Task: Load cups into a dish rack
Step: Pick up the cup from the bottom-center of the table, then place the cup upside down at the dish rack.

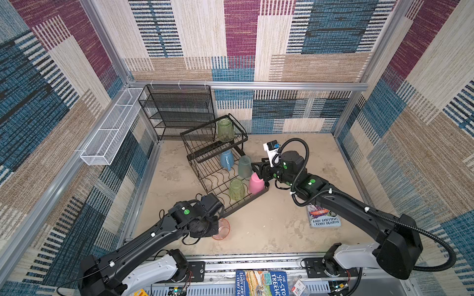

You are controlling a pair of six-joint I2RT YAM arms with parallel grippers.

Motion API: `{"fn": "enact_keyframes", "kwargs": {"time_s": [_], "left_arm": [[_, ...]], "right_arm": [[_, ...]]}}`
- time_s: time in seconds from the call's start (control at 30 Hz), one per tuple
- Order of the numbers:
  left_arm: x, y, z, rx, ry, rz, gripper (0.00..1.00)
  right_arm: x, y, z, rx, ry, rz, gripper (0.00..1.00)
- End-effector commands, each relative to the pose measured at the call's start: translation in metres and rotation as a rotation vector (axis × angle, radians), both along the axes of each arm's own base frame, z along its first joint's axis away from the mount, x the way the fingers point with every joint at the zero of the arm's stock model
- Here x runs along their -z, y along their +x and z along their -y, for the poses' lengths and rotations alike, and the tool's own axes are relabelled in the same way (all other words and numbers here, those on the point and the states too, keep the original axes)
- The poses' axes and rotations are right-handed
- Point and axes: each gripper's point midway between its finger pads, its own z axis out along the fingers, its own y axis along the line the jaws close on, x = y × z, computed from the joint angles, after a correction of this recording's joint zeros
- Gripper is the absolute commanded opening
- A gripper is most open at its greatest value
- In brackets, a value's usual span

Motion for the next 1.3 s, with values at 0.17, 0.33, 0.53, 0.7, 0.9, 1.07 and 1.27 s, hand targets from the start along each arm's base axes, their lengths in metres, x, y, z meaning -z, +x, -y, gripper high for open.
{"fn": "enact_keyframes", "kwargs": {"time_s": [0.17,0.33,0.53,0.7,0.9,1.07,1.27], "left_arm": [[-0.050,0.022,0.059,0.186,-0.174,0.095,0.02],[-0.087,0.050,0.113,0.273,-0.315,0.171,0.02],[-0.131,0.094,0.163,0.368,-0.361,0.271,0.02],[-0.154,0.137,0.187,0.370,-0.353,0.332,0.02],[-0.189,0.190,0.201,0.327,-0.404,0.406,0.01],[-0.216,0.231,0.210,0.285,-0.445,0.493,0.01],[-0.237,0.268,0.227,0.262,-0.527,0.576,0.01]], "right_arm": [[-0.015,0.016,0.022,0.051,0.090,-0.055,0.62],[-0.025,0.032,0.050,0.113,0.159,-0.096,0.64],[-0.054,0.063,0.081,0.163,0.300,-0.122,0.67],[-0.074,0.087,0.111,0.191,0.477,-0.159,0.77],[-0.095,0.105,0.135,0.196,0.672,-0.206,0.80],[-0.103,0.105,0.144,0.193,0.837,-0.286,0.84],[-0.111,0.102,0.145,0.141,1.012,-0.397,0.86]]}}
